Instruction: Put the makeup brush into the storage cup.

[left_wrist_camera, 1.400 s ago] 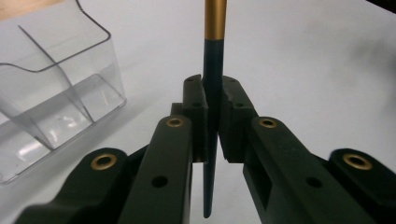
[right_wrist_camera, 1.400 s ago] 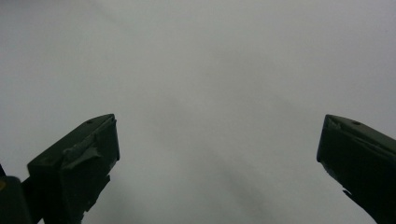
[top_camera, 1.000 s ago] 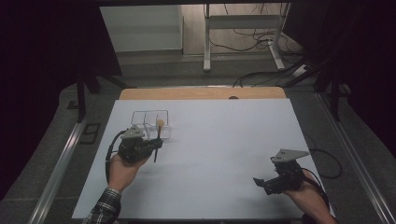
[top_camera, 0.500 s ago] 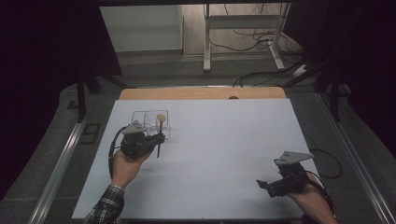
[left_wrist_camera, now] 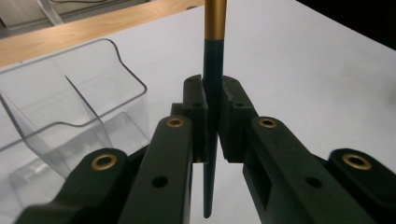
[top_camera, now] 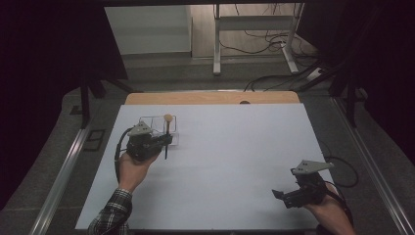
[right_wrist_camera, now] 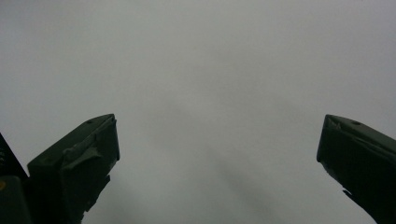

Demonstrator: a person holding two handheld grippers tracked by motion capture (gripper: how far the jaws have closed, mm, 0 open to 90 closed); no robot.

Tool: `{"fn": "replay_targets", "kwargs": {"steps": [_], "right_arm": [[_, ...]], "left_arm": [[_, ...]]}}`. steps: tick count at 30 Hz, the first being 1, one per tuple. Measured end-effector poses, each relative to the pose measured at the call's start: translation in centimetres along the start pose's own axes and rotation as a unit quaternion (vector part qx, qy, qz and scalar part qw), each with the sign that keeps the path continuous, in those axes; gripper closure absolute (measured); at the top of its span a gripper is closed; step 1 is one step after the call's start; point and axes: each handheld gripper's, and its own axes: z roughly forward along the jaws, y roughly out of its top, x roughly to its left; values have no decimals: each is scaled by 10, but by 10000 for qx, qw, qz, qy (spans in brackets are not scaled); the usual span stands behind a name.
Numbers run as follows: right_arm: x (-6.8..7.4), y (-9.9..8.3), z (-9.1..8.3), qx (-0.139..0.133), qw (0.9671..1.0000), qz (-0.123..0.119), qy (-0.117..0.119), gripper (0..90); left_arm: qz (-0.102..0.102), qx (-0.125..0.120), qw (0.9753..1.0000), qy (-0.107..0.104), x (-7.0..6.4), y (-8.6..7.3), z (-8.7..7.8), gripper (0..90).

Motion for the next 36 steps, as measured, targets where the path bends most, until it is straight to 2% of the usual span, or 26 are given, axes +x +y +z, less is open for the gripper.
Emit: {"fn": "replay_targets", "kwargs": {"steps": [12, 16, 25, 29, 36], "right_arm": [[-6, -6, -1, -48, 9995, 324, -23, 0], [-7, -8, -3, -133, 9990, 425, -33, 0], [-7, -8, -3, -88, 9992, 382, -50, 0], [-7, -8, -3, -78, 9993, 369, -64, 0], [-6, -8, -3, -69, 9994, 343, -66, 0]], "left_arm": [[66, -146, 9999, 55, 10, 14, 2, 827], [25, -199, 9998, 75, 15, 17, 4, 827], [-75, -330, 9994, 69, 21, 22, 6, 827], [-47, -357, 9993, 83, 21, 27, 8, 827], [-74, -390, 9990, 185, 26, 34, 11, 826]]}}
